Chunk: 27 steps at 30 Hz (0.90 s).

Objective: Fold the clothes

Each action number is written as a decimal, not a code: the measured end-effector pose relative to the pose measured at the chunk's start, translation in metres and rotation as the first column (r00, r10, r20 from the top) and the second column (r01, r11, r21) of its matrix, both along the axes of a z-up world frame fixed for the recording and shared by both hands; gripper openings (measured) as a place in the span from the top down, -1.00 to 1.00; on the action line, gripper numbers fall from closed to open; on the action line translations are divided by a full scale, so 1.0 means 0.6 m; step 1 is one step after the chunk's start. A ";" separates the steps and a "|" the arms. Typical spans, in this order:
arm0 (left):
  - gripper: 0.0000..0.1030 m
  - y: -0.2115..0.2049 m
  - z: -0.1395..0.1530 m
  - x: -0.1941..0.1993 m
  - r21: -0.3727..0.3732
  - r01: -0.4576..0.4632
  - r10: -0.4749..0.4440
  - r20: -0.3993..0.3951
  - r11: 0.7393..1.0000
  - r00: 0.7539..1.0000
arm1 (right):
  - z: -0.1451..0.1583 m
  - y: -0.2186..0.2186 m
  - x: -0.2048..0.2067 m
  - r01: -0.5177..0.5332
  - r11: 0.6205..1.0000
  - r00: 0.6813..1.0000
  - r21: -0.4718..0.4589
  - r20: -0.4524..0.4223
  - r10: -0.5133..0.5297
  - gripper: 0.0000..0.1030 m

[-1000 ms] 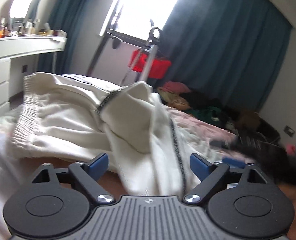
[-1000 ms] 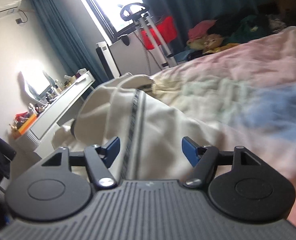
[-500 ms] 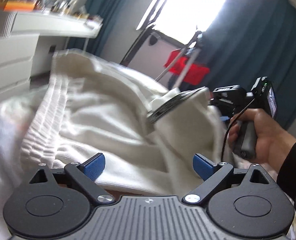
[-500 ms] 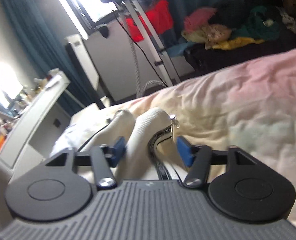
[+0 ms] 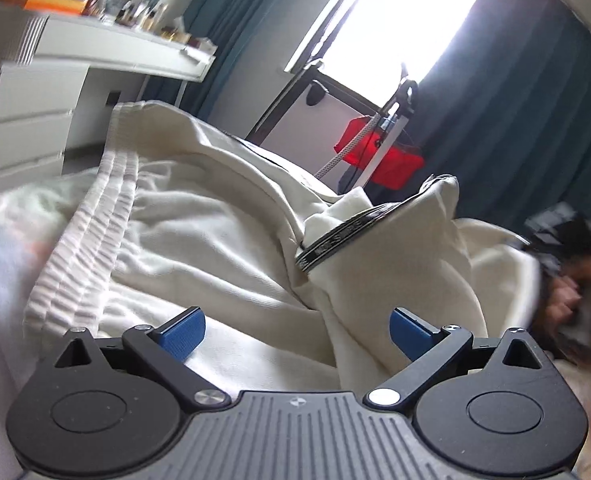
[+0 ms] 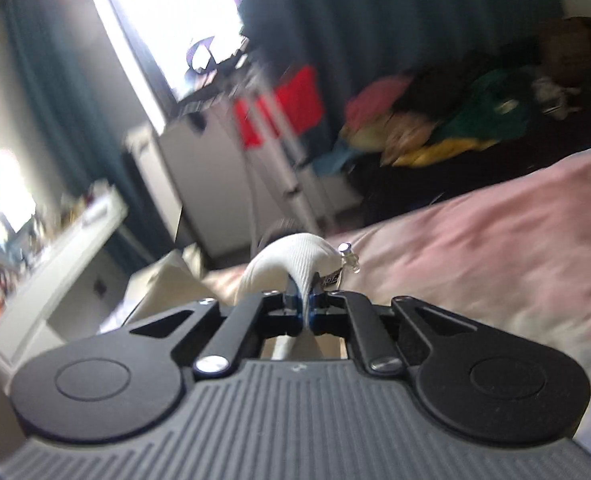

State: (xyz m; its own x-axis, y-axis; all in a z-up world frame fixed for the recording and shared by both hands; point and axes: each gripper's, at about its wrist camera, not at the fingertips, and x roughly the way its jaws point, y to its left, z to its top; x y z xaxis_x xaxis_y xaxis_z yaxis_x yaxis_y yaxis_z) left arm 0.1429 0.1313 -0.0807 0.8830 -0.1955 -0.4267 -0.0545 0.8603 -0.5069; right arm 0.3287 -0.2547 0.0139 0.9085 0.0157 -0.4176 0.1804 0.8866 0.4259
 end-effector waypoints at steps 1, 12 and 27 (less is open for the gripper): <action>-0.93 0.001 0.003 -0.005 -0.017 -0.008 0.008 0.002 1.000 1.000 | 0.015 -0.028 -0.028 0.023 1.000 0.999 -0.005 0.022 -0.023 0.88; -0.93 -0.049 0.043 -0.070 0.092 0.028 -0.032 0.041 0.995 0.999 | -0.010 -0.331 -0.398 0.455 0.875 0.877 0.166 0.088 -0.473 0.88; -0.93 -0.086 0.042 -0.164 0.232 0.072 -0.058 -0.066 0.970 0.996 | -0.212 -0.354 -0.576 0.599 0.639 0.795 0.483 -0.266 -0.545 0.68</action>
State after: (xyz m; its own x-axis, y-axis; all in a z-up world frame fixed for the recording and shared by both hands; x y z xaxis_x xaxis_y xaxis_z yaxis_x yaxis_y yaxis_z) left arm 0.0447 0.0796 -0.0553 0.8441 -0.1405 -0.5174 -0.0180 0.9571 -0.2893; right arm -0.0167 -0.4668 -0.1133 0.7706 -0.2584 -0.5826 0.6352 0.2364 0.7353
